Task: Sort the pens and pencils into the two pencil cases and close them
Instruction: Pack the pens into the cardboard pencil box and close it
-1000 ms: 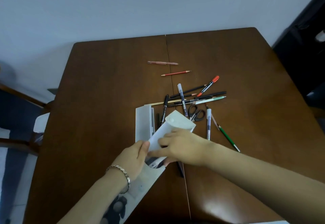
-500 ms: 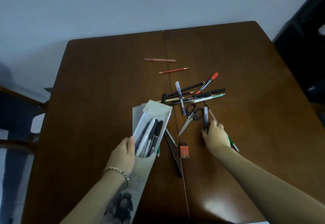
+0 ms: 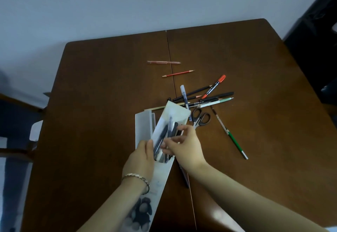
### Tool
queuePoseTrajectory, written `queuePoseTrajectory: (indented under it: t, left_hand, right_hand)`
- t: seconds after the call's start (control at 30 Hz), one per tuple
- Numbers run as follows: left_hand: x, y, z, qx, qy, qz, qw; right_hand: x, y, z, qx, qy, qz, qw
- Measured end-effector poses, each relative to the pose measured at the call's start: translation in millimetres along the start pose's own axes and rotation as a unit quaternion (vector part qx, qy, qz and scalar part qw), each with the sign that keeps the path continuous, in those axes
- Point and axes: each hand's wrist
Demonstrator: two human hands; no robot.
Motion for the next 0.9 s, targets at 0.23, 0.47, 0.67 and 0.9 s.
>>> queuePoseTrajectory:
  t: [0.23,0.47,0.67,0.9]
  left_hand:
    - [7,5,1,0.011,0.004,-0.045,0.999]
    - [20,7,7,0.022,0.025,-0.065,0.997]
    - [16,-9,16,0.06,-0.001,-0.054,0.997]
    - [1,-13,14,0.047,-0.03,-0.059,0.997]
  right_hand:
    - [-2,-5,7,0.001,0.0,-0.138,0.99]
    - [-10,-13,-2,-0.013,-0.015,-0.336,0.942]
    - [-14,-97,56,0.187,0.002,-0.47,0.863]
    - [5,-133,79,0.165,0.113,-0.541,0.817]
Point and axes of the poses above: each hand's wrist, its own z-axis towards the middle knuckle, its own y-axis out of the palm, x = y × z, and after that the axes turned 12 degrees about -x, right-handed
